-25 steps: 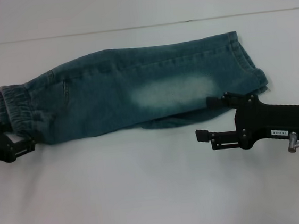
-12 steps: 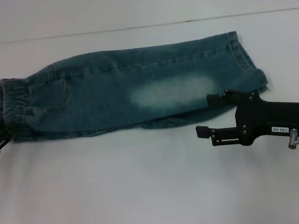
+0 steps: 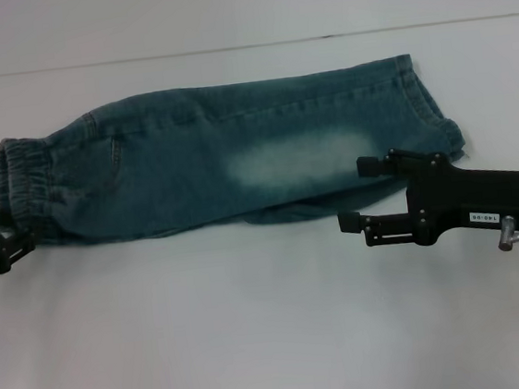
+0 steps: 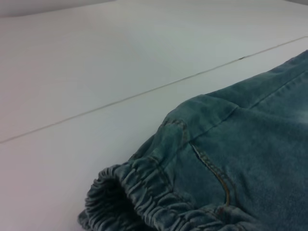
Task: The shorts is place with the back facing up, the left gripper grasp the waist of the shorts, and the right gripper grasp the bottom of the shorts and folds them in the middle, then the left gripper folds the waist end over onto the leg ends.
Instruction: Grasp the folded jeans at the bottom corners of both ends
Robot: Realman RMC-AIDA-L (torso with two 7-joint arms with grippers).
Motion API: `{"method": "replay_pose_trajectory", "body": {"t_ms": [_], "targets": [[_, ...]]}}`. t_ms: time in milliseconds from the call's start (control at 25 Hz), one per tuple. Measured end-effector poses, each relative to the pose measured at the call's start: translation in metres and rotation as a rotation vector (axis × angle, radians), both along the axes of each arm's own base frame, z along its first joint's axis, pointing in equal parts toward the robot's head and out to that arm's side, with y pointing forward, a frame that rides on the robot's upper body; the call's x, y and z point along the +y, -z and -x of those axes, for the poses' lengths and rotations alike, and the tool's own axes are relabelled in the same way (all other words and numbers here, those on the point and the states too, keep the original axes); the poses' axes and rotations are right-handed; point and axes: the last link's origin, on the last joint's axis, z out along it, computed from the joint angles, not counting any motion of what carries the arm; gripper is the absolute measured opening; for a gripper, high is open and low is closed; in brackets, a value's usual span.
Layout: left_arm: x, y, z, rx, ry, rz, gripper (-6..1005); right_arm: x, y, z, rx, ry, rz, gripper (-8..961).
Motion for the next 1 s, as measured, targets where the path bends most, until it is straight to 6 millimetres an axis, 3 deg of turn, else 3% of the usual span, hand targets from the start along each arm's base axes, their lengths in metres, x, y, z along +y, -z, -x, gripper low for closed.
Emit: {"method": "replay_pose_trajectory", "body": {"t_ms": [480,1000], "targets": [[0.004,0.007,-0.002,0.048,0.010,0.037,414,0.000,0.001,0.002,0.006,0.000,0.004,945],[0.005,0.011,0.001,0.069,-0.026,0.070,64,0.002,0.000,0.002,0.006,0.002,-0.006,944]]}}
